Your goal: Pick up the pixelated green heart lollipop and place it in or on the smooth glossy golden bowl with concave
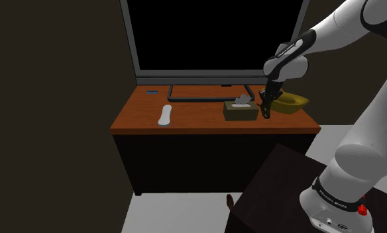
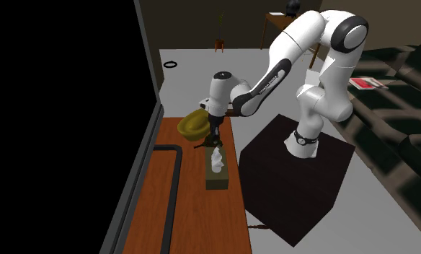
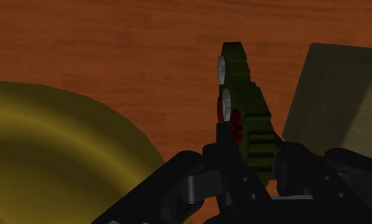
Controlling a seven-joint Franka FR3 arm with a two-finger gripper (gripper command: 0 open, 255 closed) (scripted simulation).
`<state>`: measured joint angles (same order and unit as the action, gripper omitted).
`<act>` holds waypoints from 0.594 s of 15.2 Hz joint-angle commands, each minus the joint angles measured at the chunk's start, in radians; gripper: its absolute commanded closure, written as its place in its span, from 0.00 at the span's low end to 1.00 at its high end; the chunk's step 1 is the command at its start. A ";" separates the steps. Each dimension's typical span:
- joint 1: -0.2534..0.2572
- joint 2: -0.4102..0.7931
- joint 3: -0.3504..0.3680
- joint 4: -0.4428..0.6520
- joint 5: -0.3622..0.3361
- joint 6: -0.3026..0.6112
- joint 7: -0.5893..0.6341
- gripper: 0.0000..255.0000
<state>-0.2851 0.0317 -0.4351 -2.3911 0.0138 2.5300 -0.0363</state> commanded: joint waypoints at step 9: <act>0.001 -0.081 0.001 0.033 -0.054 -0.110 0.039 1.00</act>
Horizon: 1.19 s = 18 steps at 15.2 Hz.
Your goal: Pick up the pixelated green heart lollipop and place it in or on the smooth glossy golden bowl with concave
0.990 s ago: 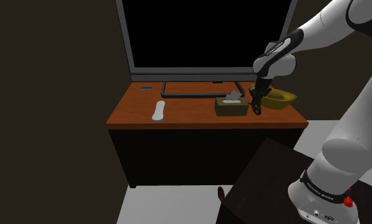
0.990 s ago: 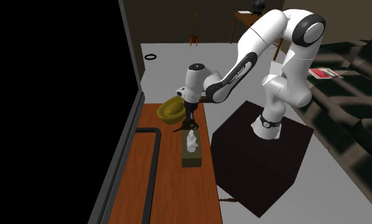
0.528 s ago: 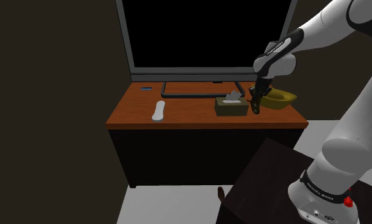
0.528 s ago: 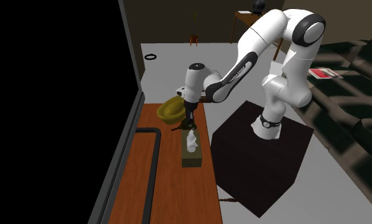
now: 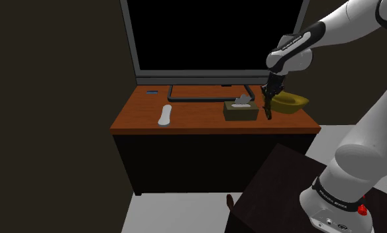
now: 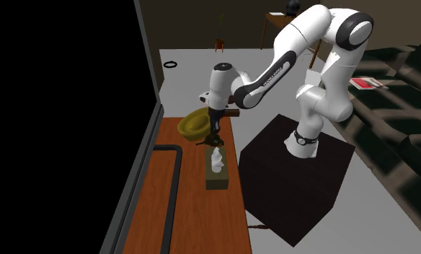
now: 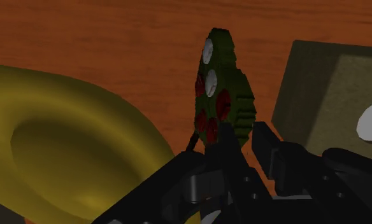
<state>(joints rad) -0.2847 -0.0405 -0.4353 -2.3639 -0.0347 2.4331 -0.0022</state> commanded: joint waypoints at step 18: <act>-0.003 -0.139 0.021 0.135 -0.062 -0.264 0.046 1.00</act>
<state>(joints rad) -0.2865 -0.1713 -0.4151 -2.2366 -0.0937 2.1837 0.0432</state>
